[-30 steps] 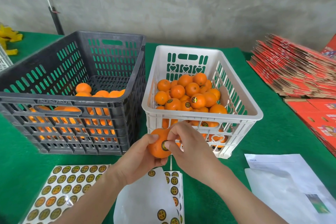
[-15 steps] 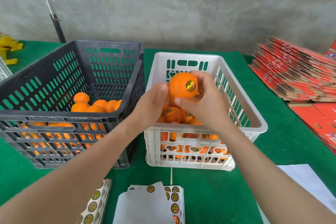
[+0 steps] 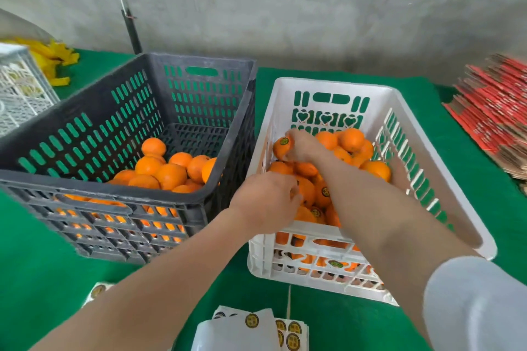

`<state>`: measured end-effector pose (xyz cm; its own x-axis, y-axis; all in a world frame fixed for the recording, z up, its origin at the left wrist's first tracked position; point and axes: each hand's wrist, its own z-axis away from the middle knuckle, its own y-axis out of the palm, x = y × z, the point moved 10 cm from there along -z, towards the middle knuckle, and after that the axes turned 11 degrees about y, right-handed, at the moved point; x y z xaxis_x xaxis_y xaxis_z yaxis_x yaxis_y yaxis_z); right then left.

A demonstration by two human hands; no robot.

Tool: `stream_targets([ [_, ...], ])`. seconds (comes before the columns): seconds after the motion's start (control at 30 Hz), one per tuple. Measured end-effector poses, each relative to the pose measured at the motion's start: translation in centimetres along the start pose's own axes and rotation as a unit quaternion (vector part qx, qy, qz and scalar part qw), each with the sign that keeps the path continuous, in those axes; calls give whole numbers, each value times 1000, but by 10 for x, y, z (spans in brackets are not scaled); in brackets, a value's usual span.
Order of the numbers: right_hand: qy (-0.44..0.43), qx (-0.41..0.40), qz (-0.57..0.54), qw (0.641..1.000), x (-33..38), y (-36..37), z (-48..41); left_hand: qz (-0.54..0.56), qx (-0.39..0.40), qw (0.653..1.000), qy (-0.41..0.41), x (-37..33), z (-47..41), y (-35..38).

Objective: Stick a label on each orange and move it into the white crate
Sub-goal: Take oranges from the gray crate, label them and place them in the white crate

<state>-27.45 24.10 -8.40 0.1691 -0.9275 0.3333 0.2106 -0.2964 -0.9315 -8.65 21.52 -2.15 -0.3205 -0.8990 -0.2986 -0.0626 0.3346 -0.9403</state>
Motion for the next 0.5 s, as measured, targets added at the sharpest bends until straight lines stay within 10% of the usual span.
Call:
stream_targets([
  [0.2,-14,15,105,994,16,-7,21,18,-12,1000,-4,6,1,-1],
  [0.3,-70,-128,-101,984,38,-82,79,55,-58,997,1,7,0,-12],
  [0.4,-193,-282,-334,878,38,-132,195,99,-167,981,19,4,11,-31],
  [0.5,-244,-239,-358,869,26,-89,272,131,-259,955,52,-5,33,-44],
])
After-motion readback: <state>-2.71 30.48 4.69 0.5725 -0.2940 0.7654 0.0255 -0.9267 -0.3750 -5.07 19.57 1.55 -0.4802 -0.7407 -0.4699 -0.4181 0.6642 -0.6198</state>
